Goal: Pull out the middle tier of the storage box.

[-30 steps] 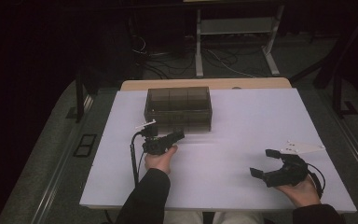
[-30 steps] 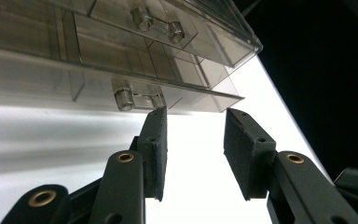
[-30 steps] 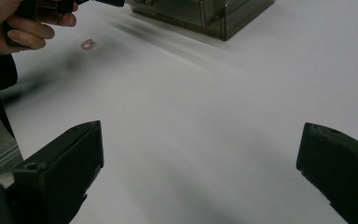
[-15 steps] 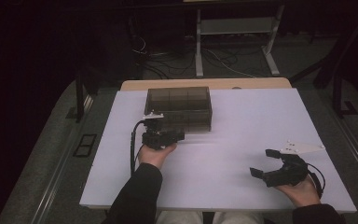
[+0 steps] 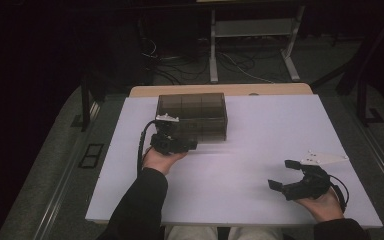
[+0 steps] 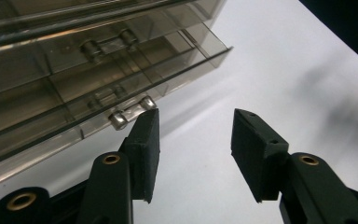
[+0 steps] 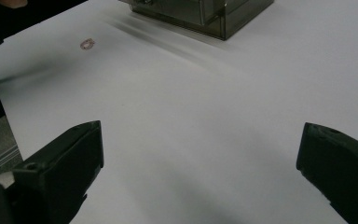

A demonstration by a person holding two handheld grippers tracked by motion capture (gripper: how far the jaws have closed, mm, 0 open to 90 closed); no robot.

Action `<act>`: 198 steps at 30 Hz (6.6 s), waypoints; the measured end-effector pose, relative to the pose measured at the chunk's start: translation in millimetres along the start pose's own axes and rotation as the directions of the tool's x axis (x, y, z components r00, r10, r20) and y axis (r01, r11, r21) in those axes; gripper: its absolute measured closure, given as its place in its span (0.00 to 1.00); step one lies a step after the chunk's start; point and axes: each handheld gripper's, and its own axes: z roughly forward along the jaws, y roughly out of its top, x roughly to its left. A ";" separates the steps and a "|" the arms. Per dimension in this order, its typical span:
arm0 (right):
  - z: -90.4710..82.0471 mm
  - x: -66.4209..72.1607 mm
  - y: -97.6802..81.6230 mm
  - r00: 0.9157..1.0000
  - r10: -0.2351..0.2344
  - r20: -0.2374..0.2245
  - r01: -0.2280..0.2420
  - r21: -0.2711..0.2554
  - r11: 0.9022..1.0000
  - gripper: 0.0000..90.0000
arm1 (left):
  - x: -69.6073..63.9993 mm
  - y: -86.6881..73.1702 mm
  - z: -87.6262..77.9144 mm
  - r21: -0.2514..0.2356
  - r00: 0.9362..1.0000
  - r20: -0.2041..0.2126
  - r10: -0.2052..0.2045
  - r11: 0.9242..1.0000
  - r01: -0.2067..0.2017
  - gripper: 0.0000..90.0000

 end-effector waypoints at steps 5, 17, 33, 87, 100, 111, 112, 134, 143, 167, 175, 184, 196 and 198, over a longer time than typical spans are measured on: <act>0.0 0.4 -0.1 1.000 0.001 -0.004 -0.001 0.003 1.000 0.00 | 0.3 7.1 -4.3 0.035 0.999 0.019 0.035 0.999 -0.035 0.55; 0.5 0.6 -0.4 1.000 0.001 -0.005 -0.001 0.006 1.000 0.00 | 11.6 18.4 -3.6 0.096 0.993 0.039 0.107 0.989 -0.111 0.53; 1.7 0.4 -0.9 1.000 -0.002 -0.005 0.002 0.011 1.000 0.00 | 26.7 29.3 -2.0 0.119 0.943 0.098 0.318 0.937 -0.329 0.55; 1.0 -0.9 -0.9 1.000 -0.008 -0.015 0.009 0.021 1.000 0.00 | 58.6 25.0 42.2 0.072 0.920 0.131 0.369 0.922 -0.380 0.76; 0.3 -1.0 -0.8 1.000 -0.010 -0.019 0.010 0.016 1.000 0.00 | 58.7 22.7 43.0 0.056 0.918 0.153 0.367 0.924 -0.379 0.82; 1.1 -0.5 -0.7 1.000 -0.013 -0.016 0.013 0.018 1.000 0.00 | 58.6 20.0 41.9 0.049 0.919 0.172 0.356 0.928 -0.369 0.83; 1.2 -0.5 -0.7 1.000 -0.013 -0.016 0.013 0.019 1.000 0.00 | 58.6 19.7 41.8 0.048 0.919 0.174 0.354 0.929 -0.367 0.83; 2.2 -0.2 -0.7 1.000 -0.015 -0.018 0.015 0.023 1.000 0.00 | 55.9 13.3 39.1 0.061 0.917 0.194 0.350 0.928 -0.367 0.83; 2.7 0.3 -0.7 1.000 -0.016 -0.020 0.017 0.024 1.000 0.00 | 55.7 5.9 36.6 0.038 0.923 0.208 0.325 0.940 -0.340 0.83; 2.5 -0.2 -0.3 1.000 -0.015 -0.020 0.016 0.024 1.000 0.00 | 51.0 -3.4 34.3 0.027 0.923 0.230 0.309 0.946 -0.323 0.85; 2.9 -0.1 -0.4 1.000 -0.018 -0.017 0.019 0.025 1.000 0.00 | 49.0 -6.5 32.0 0.037 0.923 0.234 0.306 0.946 -0.323 0.85; 3.1 0.3 -0.4 1.000 -0.019 -0.017 0.019 0.027 0.999 0.00 | 47.0 -10.5 31.2 0.034 0.921 0.235 0.309 0.945 -0.326 0.85; 3.7 1.1 -0.3 1.000 -0.021 -0.015 0.021 0.028 0.999 0.00 | 45.2 -13.7 29.9 0.045 0.920 0.239 0.311 0.943 -0.330 0.85; 3.7 1.4 -0.3 1.000 -0.018 -0.015 0.019 0.029 0.999 0.00 | 45.7 -14.0 30.0 0.040 0.918 0.240 0.316 0.941 -0.335 0.85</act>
